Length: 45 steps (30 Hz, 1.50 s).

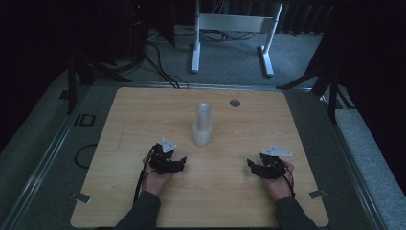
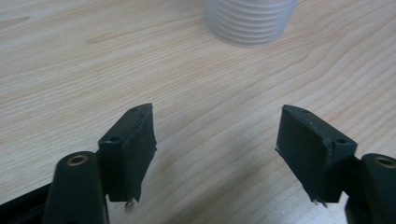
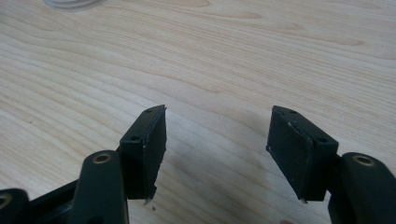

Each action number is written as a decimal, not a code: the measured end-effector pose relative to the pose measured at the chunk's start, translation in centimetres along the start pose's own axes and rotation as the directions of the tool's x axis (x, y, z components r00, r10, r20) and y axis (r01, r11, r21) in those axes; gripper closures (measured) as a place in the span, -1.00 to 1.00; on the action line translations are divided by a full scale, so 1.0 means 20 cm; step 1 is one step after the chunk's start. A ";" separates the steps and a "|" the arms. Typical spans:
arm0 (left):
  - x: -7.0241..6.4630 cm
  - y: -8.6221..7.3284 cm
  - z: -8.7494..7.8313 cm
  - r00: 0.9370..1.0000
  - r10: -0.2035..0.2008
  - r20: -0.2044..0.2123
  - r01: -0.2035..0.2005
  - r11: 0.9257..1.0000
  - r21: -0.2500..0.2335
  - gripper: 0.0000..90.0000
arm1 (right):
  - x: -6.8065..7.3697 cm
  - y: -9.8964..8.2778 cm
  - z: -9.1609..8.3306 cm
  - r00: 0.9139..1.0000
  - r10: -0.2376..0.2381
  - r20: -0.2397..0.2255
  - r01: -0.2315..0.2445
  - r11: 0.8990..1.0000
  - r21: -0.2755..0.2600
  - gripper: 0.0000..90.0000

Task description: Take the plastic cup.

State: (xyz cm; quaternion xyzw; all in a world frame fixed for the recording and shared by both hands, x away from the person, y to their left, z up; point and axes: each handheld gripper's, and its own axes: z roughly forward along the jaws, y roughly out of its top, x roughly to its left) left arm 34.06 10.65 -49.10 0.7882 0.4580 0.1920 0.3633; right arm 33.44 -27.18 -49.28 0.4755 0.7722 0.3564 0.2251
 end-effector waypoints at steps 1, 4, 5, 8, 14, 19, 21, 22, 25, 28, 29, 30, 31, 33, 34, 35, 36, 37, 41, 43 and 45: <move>0.00 0.00 0.00 1.000 -0.002 0.017 0.002 1.000 -0.001 -0.33 | 0.01 0.00 0.00 1.000 -0.002 -0.003 0.002 1.000 0.001 -0.16; 0.00 0.00 -0.01 1.000 0.002 0.029 -0.001 1.000 -0.003 -0.29 | 0.01 0.00 -0.01 1.000 -0.002 -0.006 0.002 1.000 0.000 -0.16; -0.01 0.01 -0.01 0.999 0.005 0.050 -0.005 1.000 -0.009 -0.29 | 0.01 0.00 -0.01 1.000 0.001 -0.010 -0.001 1.000 -0.002 -0.15; -0.03 0.01 -0.01 0.998 0.027 0.063 -0.025 0.999 -0.031 -0.20 | 0.02 0.01 -0.03 1.000 -0.002 -0.023 0.002 1.000 -0.010 -0.16; -0.03 0.07 -0.02 0.996 0.032 0.088 -0.029 0.999 -0.035 -0.17 | 0.03 0.07 -0.08 0.999 -0.005 -0.053 0.003 0.999 -0.045 -0.16; -0.01 0.15 -0.03 0.992 0.033 0.125 -0.021 0.996 -0.092 -0.23 | 0.06 0.18 -0.12 0.996 -0.051 -0.067 0.046 0.996 -0.076 -0.15; 0.00 0.19 -0.03 0.990 0.036 0.135 -0.021 0.994 -0.111 -0.26 | 0.08 0.24 -0.13 0.995 -0.069 -0.076 0.062 0.993 -0.096 -0.15; 0.00 0.22 -0.01 0.990 0.039 0.135 -0.023 0.992 -0.122 -0.29 | 0.09 0.26 -0.13 0.994 -0.077 -0.079 0.068 0.992 -0.108 -0.15; -0.01 0.27 0.01 0.991 0.054 0.120 -0.035 0.987 -0.156 -0.38 | 0.12 0.35 -0.13 0.991 -0.102 -0.092 0.089 0.987 -0.130 -0.19; -0.01 0.29 0.02 0.992 0.065 0.112 -0.045 0.984 -0.171 -0.45 | 0.13 0.39 -0.12 0.988 -0.106 -0.108 0.090 0.986 -0.141 -0.19; -0.01 0.29 0.02 0.992 0.065 0.112 -0.045 0.984 -0.171 -0.45 | 0.13 0.39 -0.12 0.988 -0.106 -0.108 0.090 0.986 -0.141 -0.20; -0.03 0.34 0.09 0.992 0.093 0.087 -0.075 0.979 -0.192 -0.60 | 0.15 0.46 -0.11 0.985 -0.108 -0.132 0.086 0.983 -0.162 -0.20; -0.04 0.35 0.11 0.992 0.090 0.087 -0.071 0.977 -0.199 -0.62 | 0.16 0.48 -0.10 0.984 -0.110 -0.139 0.085 0.982 -0.170 -0.21; -0.04 0.36 0.12 0.993 0.088 0.083 -0.070 0.977 -0.202 -0.62 | 0.17 0.50 -0.10 0.983 -0.111 -0.149 0.085 0.981 -0.174 -0.21; -0.05 0.36 0.13 0.993 0.084 0.084 -0.064 0.975 -0.215 -0.62 | 0.18 0.52 -0.09 0.981 -0.115 -0.156 0.086 0.980 -0.180 -0.21; -0.05 0.36 0.13 0.993 0.084 0.084 -0.064 0.975 -0.215 -0.62 | 0.18 0.52 -0.09 0.981 -0.115 -0.156 0.086 0.980 -0.180 -0.21; -0.05 0.37 0.16 0.993 0.079 0.088 -0.058 0.974 -0.218 -0.62 | 0.19 0.54 -0.08 0.980 -0.119 -0.162 0.089 0.979 -0.182 -0.21; -0.05 0.37 0.17 0.994 0.078 0.083 -0.058 0.974 -0.219 -0.62 | 0.21 0.58 -0.05 0.977 -0.130 -0.168 0.098 0.978 -0.185 -0.21; -0.06 0.38 0.21 0.994 0.067 0.083 -0.048 0.975 -0.215 -0.62 | 0.26 0.66 -0.01 0.970 -0.164 -0.181 0.124 0.969 -0.214 -0.22; -0.06 0.38 0.22 0.994 0.068 0.087 -0.048 0.975 -0.216 -0.62 | 0.28 0.70 0.01 0.967 -0.168 -0.191 0.125 0.967 -0.222 -0.22; -0.06 0.38 0.23 0.994 0.076 0.081 -0.057 0.975 -0.216 -0.62 | 0.30 0.73 0.03 0.964 -0.175 -0.201 0.127 0.965 -0.231 -0.22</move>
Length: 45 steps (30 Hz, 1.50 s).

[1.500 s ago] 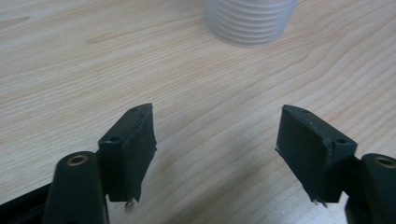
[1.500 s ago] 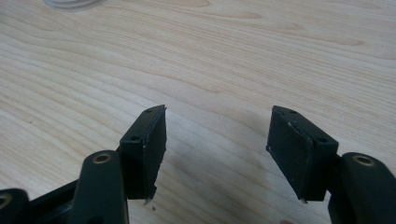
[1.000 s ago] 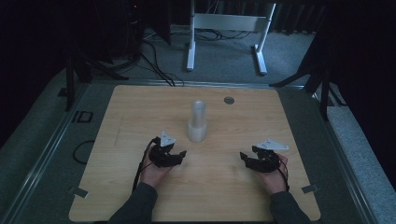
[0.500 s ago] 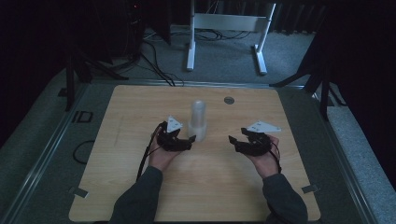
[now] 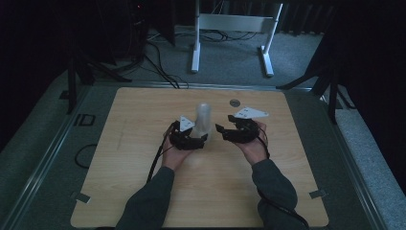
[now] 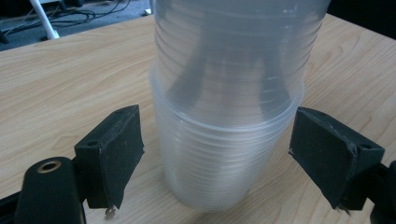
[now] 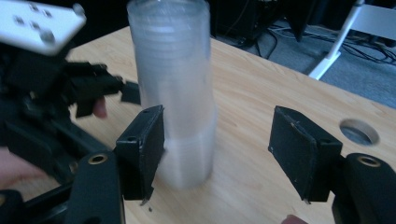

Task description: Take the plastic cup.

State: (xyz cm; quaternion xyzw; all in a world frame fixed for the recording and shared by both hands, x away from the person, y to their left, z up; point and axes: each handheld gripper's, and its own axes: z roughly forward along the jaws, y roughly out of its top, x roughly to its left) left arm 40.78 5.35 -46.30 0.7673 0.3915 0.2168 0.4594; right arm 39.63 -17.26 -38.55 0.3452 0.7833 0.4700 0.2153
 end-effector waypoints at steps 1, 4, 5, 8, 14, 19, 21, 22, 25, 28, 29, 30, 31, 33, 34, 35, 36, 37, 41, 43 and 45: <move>0.00 0.00 0.00 1.000 0.004 0.000 -0.004 1.000 -0.003 -0.62 | 0.01 0.01 0.01 1.000 0.002 -0.003 -0.002 1.000 0.001 -0.22; 0.00 0.00 0.01 1.000 0.003 0.011 -0.003 1.000 -0.012 -0.56 | 0.02 0.04 0.05 1.000 -0.001 -0.011 0.001 1.000 -0.006 -0.23; 0.00 0.00 0.01 1.000 0.005 0.014 -0.005 1.000 -0.016 -0.56 | 0.02 0.05 0.06 1.000 0.002 -0.020 -0.002 1.000 -0.007 -0.23; -0.01 0.00 0.01 1.000 0.007 0.015 -0.007 0.999 -0.031 -0.56 | 0.03 0.06 0.09 1.000 -0.002 -0.029 0.002 1.000 -0.010 -0.24; -0.01 0.01 0.00 1.000 0.001 0.011 0.000 0.999 -0.044 -0.55 | 0.07 0.11 0.16 0.999 0.006 -0.047 -0.007 1.000 -0.028 -0.28; 0.00 0.01 0.01 1.000 -0.003 0.009 0.003 0.999 -0.046 -0.52 | 0.08 0.13 0.20 0.999 0.006 -0.051 -0.007 0.999 -0.032 -0.31; 0.00 0.01 0.01 1.000 0.002 0.004 -0.001 0.999 -0.046 -0.52 | 0.08 0.14 0.20 0.999 0.008 -0.051 -0.010 0.999 -0.034 -0.31; 0.00 0.01 0.01 1.000 -0.001 0.009 0.002 0.999 -0.047 -0.52 | 0.08 0.14 0.20 0.999 0.003 -0.050 -0.004 0.999 -0.035 -0.31; 0.00 0.01 0.01 1.000 -0.001 0.009 0.002 0.999 -0.050 -0.51 | 0.10 0.17 0.22 0.998 -0.005 -0.056 0.003 0.999 -0.040 -0.32; 0.00 0.01 0.01 1.000 -0.001 0.009 0.002 0.999 -0.051 -0.51 | 0.10 0.18 0.23 0.999 -0.013 -0.049 0.011 0.999 -0.042 -0.32; 0.00 0.00 0.01 1.000 -0.001 0.009 0.002 0.999 -0.050 -0.50 | 0.10 0.19 0.25 0.999 -0.011 -0.048 0.009 0.999 -0.041 -0.32; 0.00 0.00 0.01 1.000 0.000 0.009 0.000 0.999 -0.050 -0.50 | 0.10 0.19 0.25 0.999 -0.011 -0.048 0.009 0.999 -0.041 -0.32; 0.00 0.01 0.01 1.000 0.004 0.006 -0.003 0.999 -0.050 -0.50 | 0.09 0.19 0.27 0.999 -0.007 -0.050 0.005 0.999 -0.040 -0.32; 0.00 0.00 0.01 1.000 0.007 0.006 -0.006 0.999 -0.048 -0.50 | 0.10 0.19 0.28 0.999 -0.009 -0.054 0.007 0.999 -0.038 -0.32; 0.00 0.00 0.01 1.000 0.007 0.006 -0.006 0.999 -0.048 -0.50 | 0.10 0.19 0.28 0.999 -0.009 -0.054 0.007 0.999 -0.038 -0.32; 0.00 0.00 0.01 1.000 0.007 0.006 -0.007 0.999 -0.048 -0.50 | 0.10 0.19 0.28 0.999 -0.010 -0.051 0.008 0.999 -0.039 -0.33; 0.00 0.00 0.01 1.000 0.006 0.007 -0.006 0.999 -0.048 -0.50 | 0.10 0.20 0.29 0.999 -0.014 -0.051 0.012 0.999 -0.039 -0.32; 0.00 0.00 0.01 1.000 0.006 0.007 -0.006 0.999 -0.048 -0.50 | 0.10 0.20 0.29 0.999 -0.014 -0.051 0.012 0.999 -0.039 -0.32; 0.00 0.00 0.01 1.000 0.008 0.005 -0.008 0.999 -0.048 -0.50 | 0.11 0.22 0.31 0.999 -0.023 -0.048 0.022 0.999 -0.033 -0.25; 0.00 0.00 0.01 1.000 0.011 0.005 -0.011 0.999 -0.050 -0.49 | 0.11 0.22 0.30 0.999 -0.009 -0.044 0.008 0.999 -0.037 -0.16; 0.00 0.00 0.01 1.000 0.012 0.001 -0.012 0.999 -0.049 -0.48 | 0.11 0.22 0.30 0.999 -0.009 -0.044 0.007 0.999 -0.038 -0.15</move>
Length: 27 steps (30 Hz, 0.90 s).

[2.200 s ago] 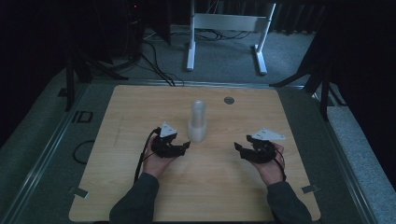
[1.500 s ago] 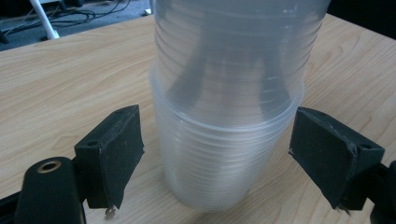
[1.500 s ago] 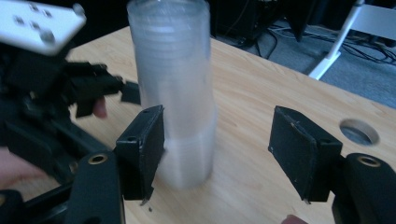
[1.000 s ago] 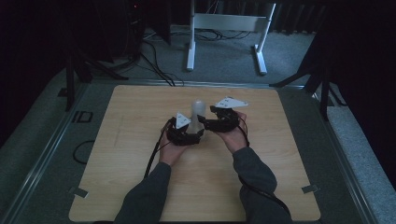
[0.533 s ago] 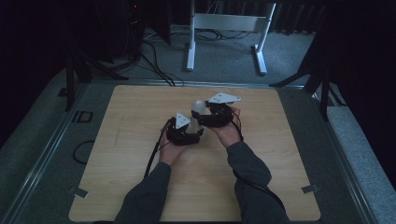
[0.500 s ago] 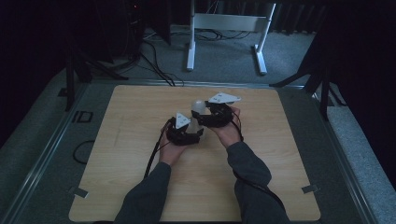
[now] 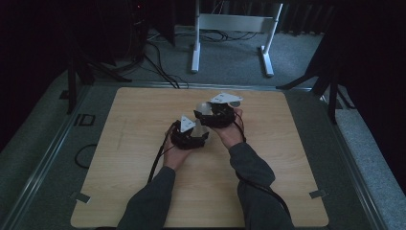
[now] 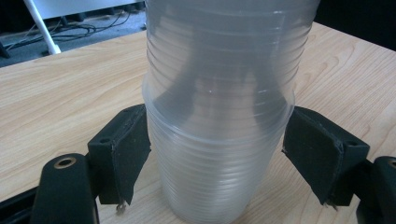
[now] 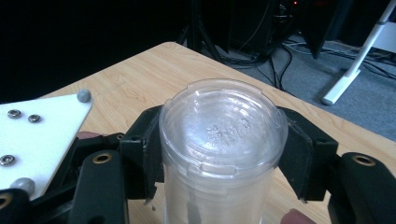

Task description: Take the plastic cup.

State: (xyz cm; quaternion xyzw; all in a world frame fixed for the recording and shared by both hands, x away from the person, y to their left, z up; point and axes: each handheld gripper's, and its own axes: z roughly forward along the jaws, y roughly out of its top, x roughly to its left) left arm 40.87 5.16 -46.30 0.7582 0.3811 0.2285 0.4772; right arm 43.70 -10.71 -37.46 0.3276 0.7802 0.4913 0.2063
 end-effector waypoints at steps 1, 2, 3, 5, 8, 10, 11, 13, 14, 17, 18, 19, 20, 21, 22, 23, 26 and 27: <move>0.00 0.00 0.00 1.000 0.000 0.000 0.000 1.000 0.001 -0.48 | 0.00 0.00 0.00 1.000 0.000 0.000 0.000 1.000 0.000 -0.14; 0.00 0.00 0.00 1.000 0.000 0.000 0.000 1.000 0.001 -0.48 | 0.00 0.00 0.00 1.000 0.000 0.000 0.000 1.000 0.000 -0.14; 0.00 0.00 0.00 1.000 0.002 -0.003 -0.002 1.000 0.001 -0.48 | 0.00 0.00 0.00 1.000 -0.003 0.003 0.003 1.000 -0.001 -0.14; 0.00 0.00 0.00 1.000 0.004 -0.002 -0.004 1.000 -0.001 -0.47 | 0.00 0.00 -0.01 1.000 0.000 0.006 0.000 1.000 -0.005 -0.14; 0.00 0.00 0.00 1.000 0.006 -0.002 -0.006 1.000 -0.002 -0.46 | 0.00 0.01 -0.01 1.000 0.000 0.006 0.000 1.000 -0.004 -0.14; 0.00 0.00 -0.01 1.000 0.002 -0.002 -0.002 1.000 -0.004 -0.45 | 0.00 0.01 -0.02 1.000 0.010 0.001 -0.010 1.000 -0.007 -0.13; 0.00 0.00 -0.01 1.000 -0.001 -0.001 0.001 1.000 -0.006 -0.45 | -0.01 0.01 -0.02 1.000 0.011 -0.001 -0.011 1.000 -0.009 -0.13; 0.00 0.00 -0.01 1.000 -0.003 -0.001 0.003 1.000 -0.008 -0.44 | -0.01 0.01 -0.02 1.000 0.013 -0.002 -0.013 1.000 -0.010 -0.13; 0.01 0.00 -0.01 1.000 -0.003 0.001 0.004 1.000 -0.012 -0.44 | -0.01 0.02 -0.02 1.000 0.017 -0.002 -0.017 1.000 -0.011 -0.13; 0.01 0.01 0.00 1.000 -0.009 0.012 0.010 1.000 -0.008 -0.50 | -0.01 0.02 -0.03 1.000 0.028 -0.010 -0.028 1.000 -0.012 -0.13; 0.01 0.01 0.01 1.000 -0.007 0.011 0.007 1.000 -0.010 -0.52 | -0.01 0.02 -0.03 1.000 0.029 -0.012 -0.029 1.000 -0.011 -0.13; 0.01 0.01 0.01 1.000 -0.007 0.011 0.007 1.000 -0.010 -0.53 | -0.01 0.02 -0.03 1.000 0.029 -0.012 -0.029 1.000 -0.011 -0.13; 0.00 0.02 0.01 1.000 -0.005 0.007 0.005 1.000 -0.015 -0.53 | -0.01 0.02 -0.02 1.000 0.026 -0.012 -0.026 1.000 -0.008 -0.13; 0.00 0.02 0.01 1.000 -0.009 0.006 0.009 1.000 -0.021 -0.55 | -0.01 0.01 -0.02 1.000 0.025 -0.013 -0.025 1.000 -0.006 -0.13; 0.00 0.02 0.02 1.000 -0.009 0.003 0.009 1.000 -0.024 -0.55 | -0.01 0.01 -0.02 1.000 0.026 -0.014 -0.026 1.000 -0.005 -0.13; 0.00 0.02 0.02 1.000 -0.007 -0.001 0.007 1.000 -0.027 -0.55 | -0.01 0.01 -0.02 1.000 0.027 -0.014 -0.027 1.000 -0.004 -0.13; 0.00 0.02 0.04 1.000 -0.008 -0.003 0.008 1.000 -0.026 -0.55 | 0.00 0.01 -0.02 0.999 0.031 -0.014 -0.031 1.000 0.002 -0.12; 0.00 0.01 0.04 1.000 -0.004 -0.006 0.004 1.000 -0.023 -0.55 | 0.00 0.01 -0.02 0.999 0.031 -0.015 -0.031 1.000 0.004 -0.12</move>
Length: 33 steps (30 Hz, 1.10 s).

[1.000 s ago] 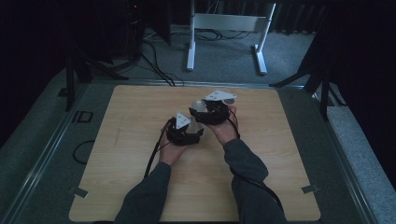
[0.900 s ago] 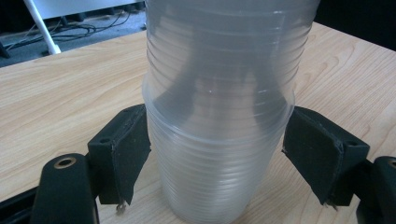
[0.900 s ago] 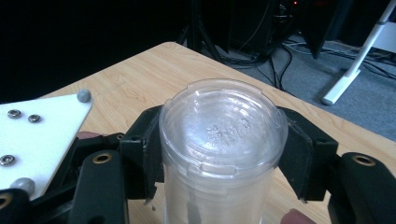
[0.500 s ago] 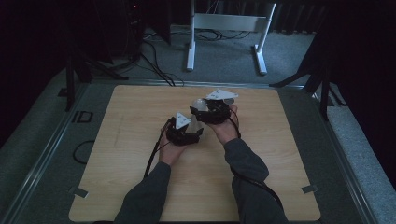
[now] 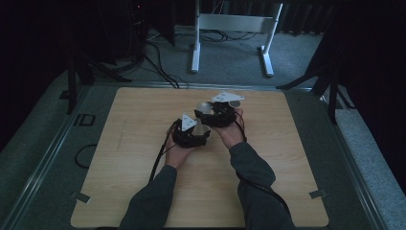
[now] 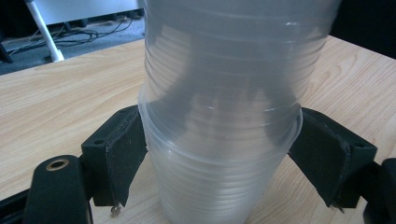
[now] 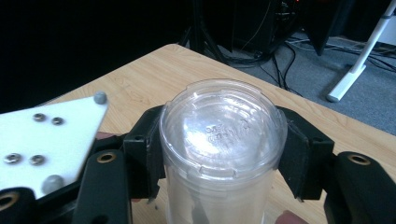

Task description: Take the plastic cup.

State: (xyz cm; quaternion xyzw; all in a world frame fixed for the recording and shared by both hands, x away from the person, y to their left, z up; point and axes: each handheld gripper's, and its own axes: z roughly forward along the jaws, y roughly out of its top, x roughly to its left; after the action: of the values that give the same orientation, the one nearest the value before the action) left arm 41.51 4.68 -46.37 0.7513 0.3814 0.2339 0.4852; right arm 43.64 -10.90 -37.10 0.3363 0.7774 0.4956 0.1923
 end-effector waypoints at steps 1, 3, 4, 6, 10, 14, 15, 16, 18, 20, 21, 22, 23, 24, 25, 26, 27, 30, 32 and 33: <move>0.00 0.00 0.00 1.000 0.003 -0.003 -0.003 1.000 0.000 -0.55 | 0.00 0.00 0.00 1.000 0.002 -0.001 -0.002 1.000 0.000 -0.12; -0.01 0.00 0.00 1.000 0.008 -0.009 -0.008 1.000 0.002 -0.55 | 0.00 0.00 0.00 1.000 0.004 -0.002 -0.004 1.000 0.003 -0.12; -0.01 0.00 0.00 1.000 0.008 -0.009 -0.008 1.000 0.002 -0.54 | 0.00 0.00 0.00 1.000 0.004 -0.002 -0.004 1.000 0.003 -0.12; -0.01 0.00 0.00 1.000 0.013 -0.013 -0.013 1.000 0.002 -0.54 | -0.01 0.00 0.00 1.000 0.006 -0.003 -0.006 1.000 0.003 -0.12; -0.01 0.00 0.00 1.000 0.016 -0.019 -0.016 1.000 0.003 -0.53 | 0.00 0.01 0.00 1.000 0.004 -0.002 -0.004 1.000 0.003 -0.12; -0.01 0.00 0.00 1.000 0.016 -0.021 -0.016 1.000 0.005 -0.53 | -0.01 0.01 0.00 1.000 0.006 -0.001 -0.006 1.000 0.002 -0.12; -0.01 0.00 0.00 1.000 0.018 -0.022 -0.018 1.000 0.006 -0.53 | -0.01 0.01 -0.01 1.000 0.005 -0.002 -0.005 1.000 -0.002 -0.12; -0.01 0.00 0.00 1.000 0.018 -0.022 -0.018 1.000 0.006 -0.53 | -0.01 0.01 -0.01 1.000 0.004 -0.002 -0.004 1.000 -0.004 -0.12; -0.01 0.00 0.00 1.000 0.017 -0.022 -0.017 1.000 0.006 -0.53 | -0.01 0.02 -0.01 1.000 0.003 -0.003 -0.003 1.000 -0.010 -0.12; -0.01 0.00 0.00 1.000 0.020 -0.021 -0.020 1.000 0.007 -0.53 | -0.01 0.02 -0.01 1.000 0.004 -0.003 -0.004 1.000 -0.011 -0.12; -0.01 0.00 0.00 1.000 0.021 -0.020 -0.021 1.000 0.008 -0.53 | -0.01 0.03 -0.02 1.000 0.001 -0.002 -0.001 1.000 -0.012 -0.12; -0.01 0.00 0.00 1.000 0.021 -0.020 -0.021 1.000 0.008 -0.53 | -0.01 0.03 -0.02 1.000 0.001 -0.002 -0.001 1.000 -0.012 -0.12; -0.01 0.00 0.00 1.000 0.020 -0.019 -0.020 1.000 0.008 -0.53 | -0.01 0.03 -0.02 1.000 0.001 -0.001 -0.001 1.000 -0.013 -0.12; -0.01 0.00 0.00 1.000 0.019 -0.018 -0.019 1.000 0.007 -0.53 | -0.01 0.03 -0.02 1.000 -0.001 -0.001 0.001 1.000 -0.015 -0.12; -0.01 0.00 0.00 1.000 0.018 -0.018 -0.018 1.000 0.007 -0.54 | -0.01 0.04 -0.02 1.000 -0.002 0.001 0.002 1.000 -0.017 -0.11; -0.01 0.00 0.00 1.000 0.018 -0.017 -0.018 1.000 0.006 -0.54 | -0.01 0.04 -0.03 1.000 -0.001 0.001 0.001 1.000 -0.016 -0.11; -0.01 0.00 0.00 1.000 0.017 -0.016 -0.017 1.000 0.006 -0.54 | -0.01 0.05 -0.03 1.000 -0.003 0.001 0.003 1.000 -0.016 -0.11; -0.01 0.00 -0.01 1.000 0.017 -0.015 -0.017 1.000 0.008 -0.54 | -0.01 0.06 -0.04 1.000 -0.006 0.001 0.007 1.000 -0.020 -0.10; -0.01 0.00 -0.01 1.000 0.018 -0.015 -0.018 1.000 0.009 -0.54 | -0.01 0.06 -0.04 1.000 -0.007 0.003 0.007 1.000 -0.022 -0.10; -0.01 0.00 -0.01 1.000 0.018 -0.015 -0.017 1.000 0.009 -0.54 | -0.01 0.07 -0.04 1.000 -0.008 0.004 0.008 1.000 -0.023 -0.10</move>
State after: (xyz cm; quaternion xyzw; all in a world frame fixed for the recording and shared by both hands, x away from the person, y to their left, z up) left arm 41.29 4.52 -46.27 0.7549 0.3796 0.2422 0.4768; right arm 43.62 -11.15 -35.50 0.3321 0.7725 0.5031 0.1995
